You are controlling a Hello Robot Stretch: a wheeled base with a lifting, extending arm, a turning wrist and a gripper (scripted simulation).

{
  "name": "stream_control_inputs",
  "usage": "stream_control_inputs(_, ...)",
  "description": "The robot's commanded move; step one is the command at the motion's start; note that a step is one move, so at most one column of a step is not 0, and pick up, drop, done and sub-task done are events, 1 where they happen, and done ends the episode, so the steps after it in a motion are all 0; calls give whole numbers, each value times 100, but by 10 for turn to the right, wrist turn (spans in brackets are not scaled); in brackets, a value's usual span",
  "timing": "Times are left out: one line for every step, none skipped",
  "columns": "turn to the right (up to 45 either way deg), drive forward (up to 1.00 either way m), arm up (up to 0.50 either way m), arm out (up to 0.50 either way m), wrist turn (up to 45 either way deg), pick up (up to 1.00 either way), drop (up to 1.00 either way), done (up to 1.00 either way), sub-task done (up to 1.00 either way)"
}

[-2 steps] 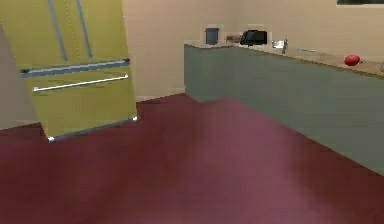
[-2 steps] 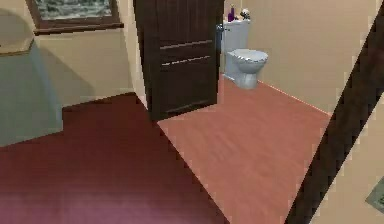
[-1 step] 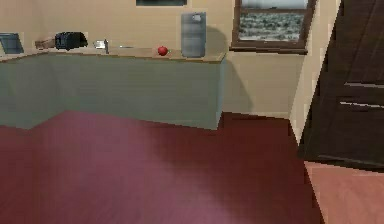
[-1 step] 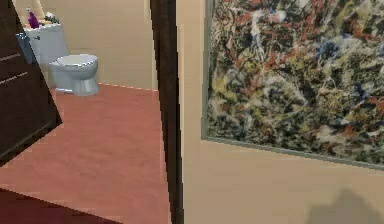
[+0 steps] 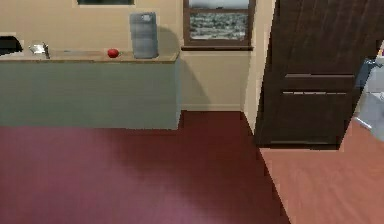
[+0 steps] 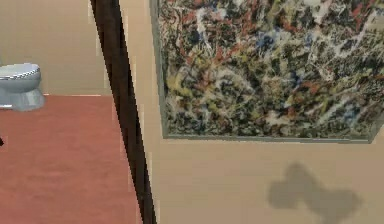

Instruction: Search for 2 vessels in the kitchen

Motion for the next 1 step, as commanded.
stream_control_inputs(0, 100, 0, 0, 0, 0, 0, 0, 0)
